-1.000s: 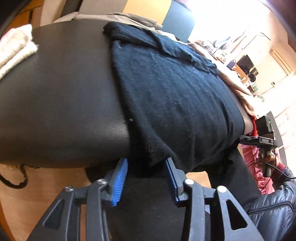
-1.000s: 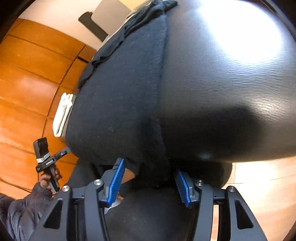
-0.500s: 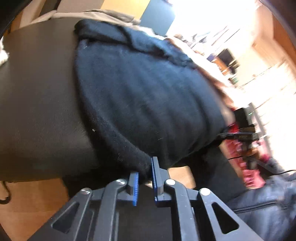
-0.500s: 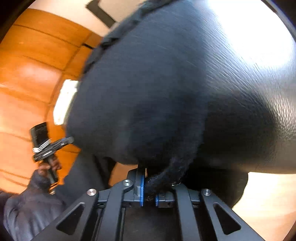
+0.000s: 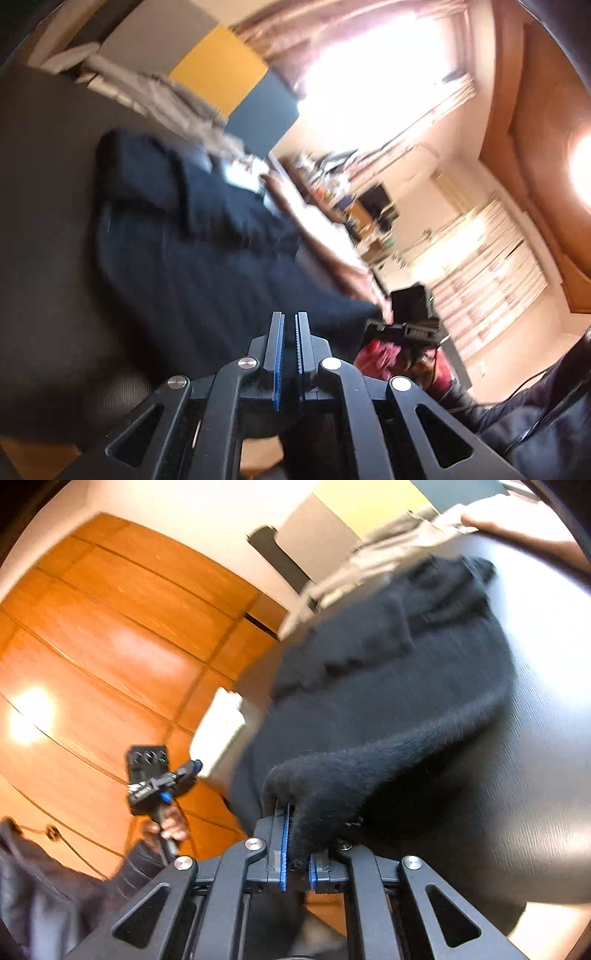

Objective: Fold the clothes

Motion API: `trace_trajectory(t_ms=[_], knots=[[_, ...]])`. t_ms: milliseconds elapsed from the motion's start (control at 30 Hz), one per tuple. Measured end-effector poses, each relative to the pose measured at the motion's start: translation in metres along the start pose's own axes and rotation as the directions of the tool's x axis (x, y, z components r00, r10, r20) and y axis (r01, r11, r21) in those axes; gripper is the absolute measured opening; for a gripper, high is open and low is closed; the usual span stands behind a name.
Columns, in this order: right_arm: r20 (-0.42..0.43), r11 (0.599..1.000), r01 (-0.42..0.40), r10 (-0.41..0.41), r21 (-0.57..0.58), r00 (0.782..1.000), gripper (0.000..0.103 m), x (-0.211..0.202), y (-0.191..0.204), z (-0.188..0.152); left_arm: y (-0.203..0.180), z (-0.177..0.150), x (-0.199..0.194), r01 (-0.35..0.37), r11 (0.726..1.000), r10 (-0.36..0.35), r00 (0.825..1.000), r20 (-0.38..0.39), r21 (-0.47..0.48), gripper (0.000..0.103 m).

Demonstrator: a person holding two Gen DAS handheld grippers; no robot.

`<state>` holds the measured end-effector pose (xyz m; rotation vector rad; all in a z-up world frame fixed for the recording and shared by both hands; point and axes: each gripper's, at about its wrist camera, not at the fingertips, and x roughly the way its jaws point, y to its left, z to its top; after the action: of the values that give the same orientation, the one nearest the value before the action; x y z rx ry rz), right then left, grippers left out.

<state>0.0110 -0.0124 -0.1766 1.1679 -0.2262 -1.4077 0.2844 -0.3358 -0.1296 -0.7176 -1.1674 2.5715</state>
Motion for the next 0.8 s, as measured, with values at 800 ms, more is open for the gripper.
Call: trace_trajectory(t_ms=[800], knots=[[-0.054,0.98,0.092,-0.083,0.179,0.995,0.002,0.059,-0.075,0.033,0.05,-0.075,-0.021,-0.387,0.906,0.369,0.92,-0.129,-0.17,0.04]])
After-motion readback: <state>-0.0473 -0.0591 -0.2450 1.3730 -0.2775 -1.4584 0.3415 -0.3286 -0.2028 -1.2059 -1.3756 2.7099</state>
